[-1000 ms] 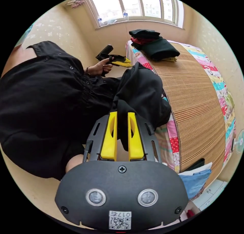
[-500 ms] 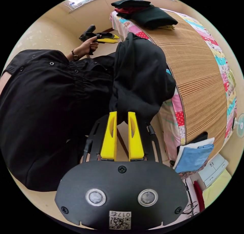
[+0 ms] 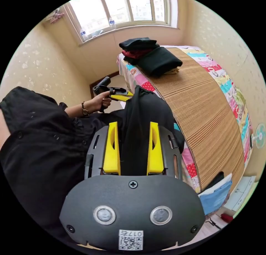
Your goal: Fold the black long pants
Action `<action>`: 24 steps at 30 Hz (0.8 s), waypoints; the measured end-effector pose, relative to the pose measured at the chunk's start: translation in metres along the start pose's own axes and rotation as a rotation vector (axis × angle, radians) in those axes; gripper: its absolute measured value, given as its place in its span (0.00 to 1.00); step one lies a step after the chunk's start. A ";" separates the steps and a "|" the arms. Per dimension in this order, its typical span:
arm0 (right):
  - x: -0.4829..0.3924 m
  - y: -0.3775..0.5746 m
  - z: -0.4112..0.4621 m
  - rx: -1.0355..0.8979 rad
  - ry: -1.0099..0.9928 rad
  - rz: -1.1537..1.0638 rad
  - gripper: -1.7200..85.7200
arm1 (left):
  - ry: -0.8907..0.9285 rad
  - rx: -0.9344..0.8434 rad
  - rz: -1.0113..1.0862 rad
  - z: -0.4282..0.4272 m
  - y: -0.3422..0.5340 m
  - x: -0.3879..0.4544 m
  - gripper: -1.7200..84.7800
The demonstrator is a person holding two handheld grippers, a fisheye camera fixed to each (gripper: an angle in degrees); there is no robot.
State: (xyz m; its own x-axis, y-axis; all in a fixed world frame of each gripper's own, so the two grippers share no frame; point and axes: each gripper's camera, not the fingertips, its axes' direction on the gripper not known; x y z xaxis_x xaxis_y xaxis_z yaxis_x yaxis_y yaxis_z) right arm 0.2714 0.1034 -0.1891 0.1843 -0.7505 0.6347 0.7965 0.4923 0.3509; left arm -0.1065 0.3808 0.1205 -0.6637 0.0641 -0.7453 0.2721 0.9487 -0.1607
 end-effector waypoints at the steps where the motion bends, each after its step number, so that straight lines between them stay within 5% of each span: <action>1: -0.007 -0.013 0.014 -0.002 0.007 -0.021 0.19 | 0.000 0.002 0.002 0.001 0.002 0.000 0.18; 7: -0.012 -0.076 0.169 -0.252 0.063 0.003 0.14 | 0.015 0.018 -0.016 0.016 0.023 -0.008 0.17; 13: 0.020 -0.001 0.086 0.133 -0.069 0.231 0.07 | -0.070 0.049 0.191 0.020 0.056 0.036 0.06; 19: 0.016 0.123 -0.068 0.574 0.141 0.352 0.06 | -0.056 0.107 0.598 0.016 0.113 0.153 0.02; 24: -0.069 0.276 -0.179 1.122 0.432 0.416 0.06 | 0.045 0.339 1.077 -0.032 0.206 0.284 0.02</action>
State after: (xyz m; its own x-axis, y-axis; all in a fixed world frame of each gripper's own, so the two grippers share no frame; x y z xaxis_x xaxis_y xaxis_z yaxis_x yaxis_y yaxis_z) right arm 0.5817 0.2120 -0.2587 0.6425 -0.4283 0.6354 -0.2501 0.6666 0.7022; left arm -0.2611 0.6046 -0.1031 0.0083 0.8151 -0.5793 0.8881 0.2603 0.3789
